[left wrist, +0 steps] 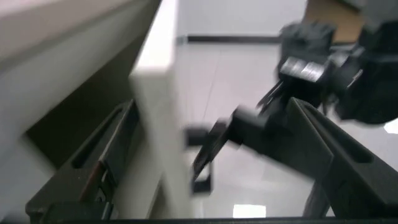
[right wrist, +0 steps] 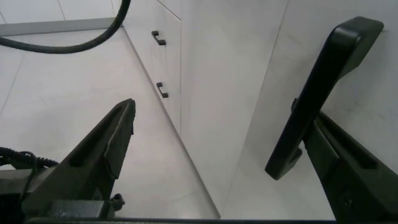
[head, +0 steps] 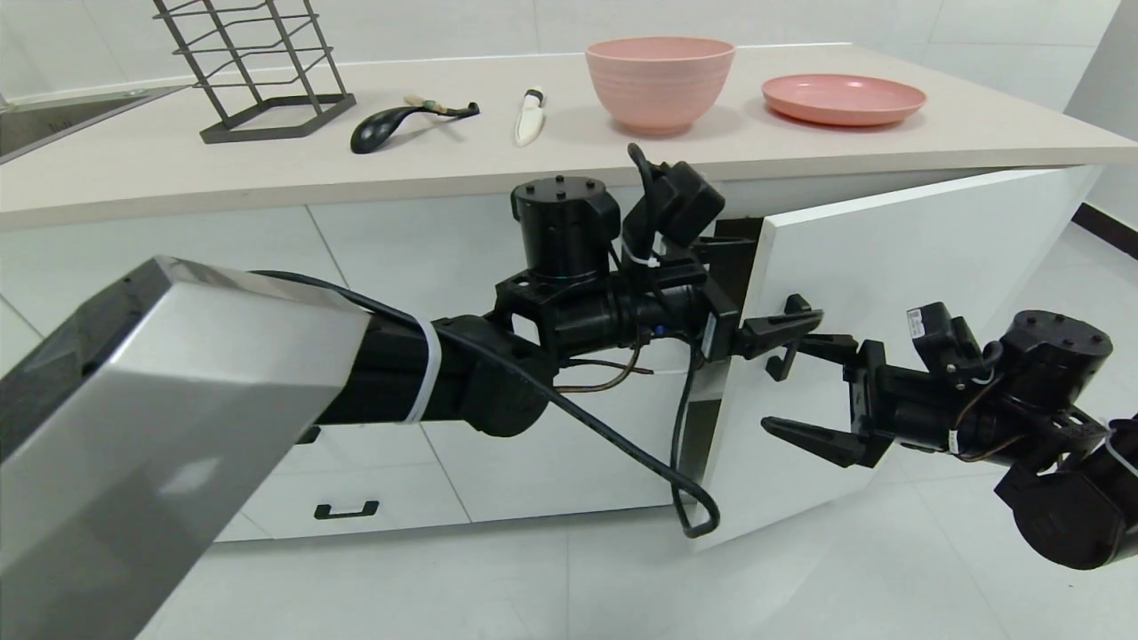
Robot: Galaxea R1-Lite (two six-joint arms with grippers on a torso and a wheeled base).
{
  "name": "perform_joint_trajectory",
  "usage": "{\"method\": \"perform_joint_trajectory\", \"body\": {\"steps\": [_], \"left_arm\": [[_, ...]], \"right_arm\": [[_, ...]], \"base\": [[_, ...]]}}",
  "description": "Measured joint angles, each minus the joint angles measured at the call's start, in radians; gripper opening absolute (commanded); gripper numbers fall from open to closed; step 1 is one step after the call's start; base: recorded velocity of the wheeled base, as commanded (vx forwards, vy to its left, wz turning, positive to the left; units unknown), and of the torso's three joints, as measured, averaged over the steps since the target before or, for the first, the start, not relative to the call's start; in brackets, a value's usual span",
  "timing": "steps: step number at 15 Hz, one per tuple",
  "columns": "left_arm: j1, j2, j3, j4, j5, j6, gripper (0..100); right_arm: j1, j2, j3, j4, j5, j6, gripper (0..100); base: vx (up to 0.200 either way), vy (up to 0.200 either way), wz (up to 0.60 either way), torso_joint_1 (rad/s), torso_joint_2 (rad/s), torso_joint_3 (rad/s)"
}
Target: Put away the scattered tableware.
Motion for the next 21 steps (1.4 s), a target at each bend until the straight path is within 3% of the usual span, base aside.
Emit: {"method": "perform_joint_trajectory", "body": {"steps": [2, 4, 11, 14, 18, 21], "left_arm": [[-0.037, 0.030, -0.028, -0.077, -0.001, -0.054, 100], [-0.070, 0.056, -0.036, -0.119, 0.007, -0.077, 100], [-0.101, 0.086, -0.073, -0.118, 0.008, -0.079, 100], [-0.112, 0.088, -0.073, -0.115, 0.017, -0.078, 100], [-0.134, 0.098, -0.073, -0.111, 0.061, -0.079, 100], [-0.139, 0.112, -0.072, -0.120, 0.149, -0.079, 100]], "right_arm": [[-0.005, -0.012, 0.006, 0.004, 0.003, -0.003, 100], [-0.023, -0.017, 0.005, 0.004, 0.007, -0.003, 100], [-0.168, -0.021, 0.004, -0.002, 0.000, -0.006, 100], [-0.186, -0.046, 0.040, 0.001, -0.023, -0.023, 100], [-0.221, -0.149, 0.168, 0.001, -0.110, -0.037, 100], [-0.249, -0.292, 0.315, 0.005, -0.113, -0.052, 100]], "base": [[0.000, 0.000, 0.00, 0.000, 0.00, 0.000], [0.000, 0.000, 0.00, 0.000, 0.00, 0.000], [0.000, 0.000, 0.00, 0.000, 0.00, 0.000], [0.000, 0.000, 0.00, 0.000, 0.00, 0.000], [0.000, 0.000, 0.00, 0.000, 0.00, 0.000], [0.000, 0.000, 0.00, 0.000, 0.00, 0.000]]}}
